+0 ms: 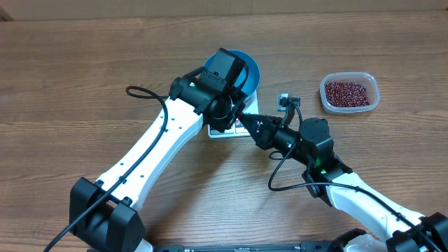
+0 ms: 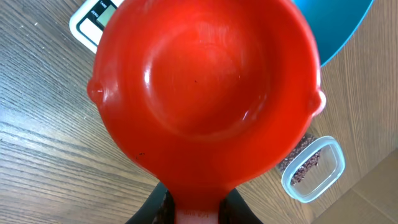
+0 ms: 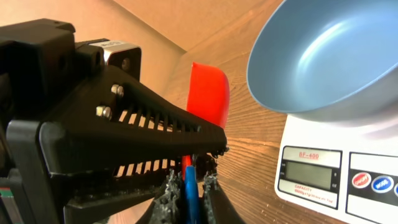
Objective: Scoop item into bowl and weigh 150g on scale
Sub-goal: 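Close the right gripper on the blue handle tip, then release the scoop from the left gripper and carry it right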
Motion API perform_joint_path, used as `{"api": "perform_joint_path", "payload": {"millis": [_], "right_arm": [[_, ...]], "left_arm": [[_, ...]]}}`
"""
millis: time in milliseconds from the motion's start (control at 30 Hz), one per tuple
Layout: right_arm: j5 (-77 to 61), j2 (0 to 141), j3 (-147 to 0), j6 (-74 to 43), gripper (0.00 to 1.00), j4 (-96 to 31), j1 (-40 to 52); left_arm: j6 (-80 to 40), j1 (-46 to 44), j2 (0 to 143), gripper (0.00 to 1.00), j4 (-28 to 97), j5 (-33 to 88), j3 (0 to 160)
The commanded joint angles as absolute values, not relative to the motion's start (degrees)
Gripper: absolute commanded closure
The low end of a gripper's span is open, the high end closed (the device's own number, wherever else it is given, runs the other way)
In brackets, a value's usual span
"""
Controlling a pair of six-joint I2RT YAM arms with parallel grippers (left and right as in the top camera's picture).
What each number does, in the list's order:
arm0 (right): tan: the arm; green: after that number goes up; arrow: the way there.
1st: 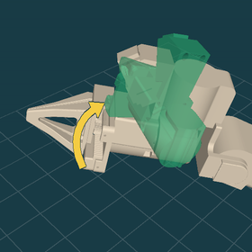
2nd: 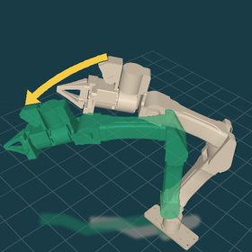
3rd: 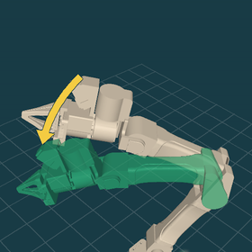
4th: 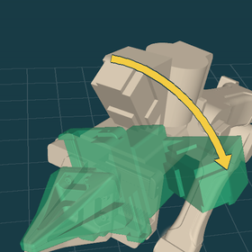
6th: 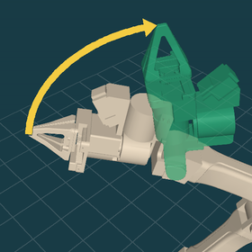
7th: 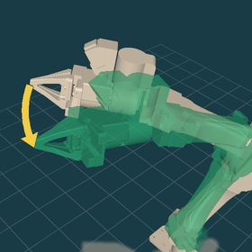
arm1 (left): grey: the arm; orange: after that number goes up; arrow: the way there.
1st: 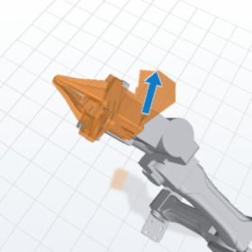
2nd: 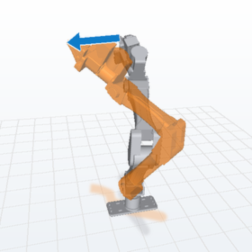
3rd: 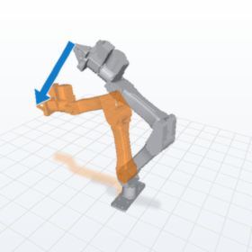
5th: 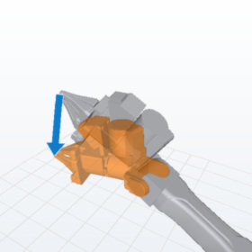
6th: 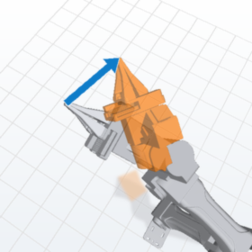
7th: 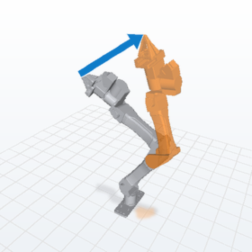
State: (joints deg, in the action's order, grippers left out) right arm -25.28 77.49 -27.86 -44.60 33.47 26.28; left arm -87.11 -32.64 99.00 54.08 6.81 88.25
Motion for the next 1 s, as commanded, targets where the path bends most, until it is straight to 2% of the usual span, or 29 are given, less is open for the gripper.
{"api": "perform_joint_path", "payload": {"millis": [0, 100, 133, 233, 333, 467, 567, 700, 867, 967], "right_arm": [[-25.52, 78.3, -29.39, -45.17, 0.94, 34.35, 26.68], [-25.52, 78.3, -29.39, -45.15, 0.96, 34.24, 26.68], [-25.52, 78.3, -29.39, -45.17, 0.97, 34.22, 26.68], [-25.5, 78.3, -29.39, -44.93, 0.97, 33.98, 26.46], [-25.54, 78.28, -29.39, -44.95, 0.96, 32.75, 25.52], [-27.46, 77.95, -29.39, -44.93, 0.96, 32.32, 23.97], [-28.99, 76.75, -29.39, -43.53, 0.96, 32.21, 22.94], [-29.65, 74.0, -29.39, -43.05, 0.96, 29.82, 21.21], [-29.65, 68.12, -29.39, -38.98, 0.96, 22.63, 17.72], [-29.61, 63.51, -29.39, -37.08, 0.96, 17.65, 14.72]], "left_arm": [[-88.36, -33.15, 99.0, 0.96, 53.93, 7.57, 89.25], [-88.31, -33.15, 99.0, 0.96, 53.98, 7.53, 89.25], [-88.31, -33.15, 99.0, 0.93, 53.98, 7.55, 89.25], [-86.7, -33.15, 99.0, 0.64, 53.91, 7.53, 89.25], [-79.2, -32.91, 98.96, 0.41, 53.28, 7.51, 89.27], [-73.06, -32.29, 98.13, 0.24, 52.97, 7.49, 89.45], [-66.08, -32.18, 96.33, 0.2, 50.68, 7.49, 89.47], [-54.59, -32.27, 92.66, 0.25, 46.98, 6.83, 89.47], [-41.6, -32.27, 86.7, 0.24, 44.95, 3.75, 89.47], [-34.74, -32.29, 83.66, 0.19, 45.87, 0.91, 89.47]]}}
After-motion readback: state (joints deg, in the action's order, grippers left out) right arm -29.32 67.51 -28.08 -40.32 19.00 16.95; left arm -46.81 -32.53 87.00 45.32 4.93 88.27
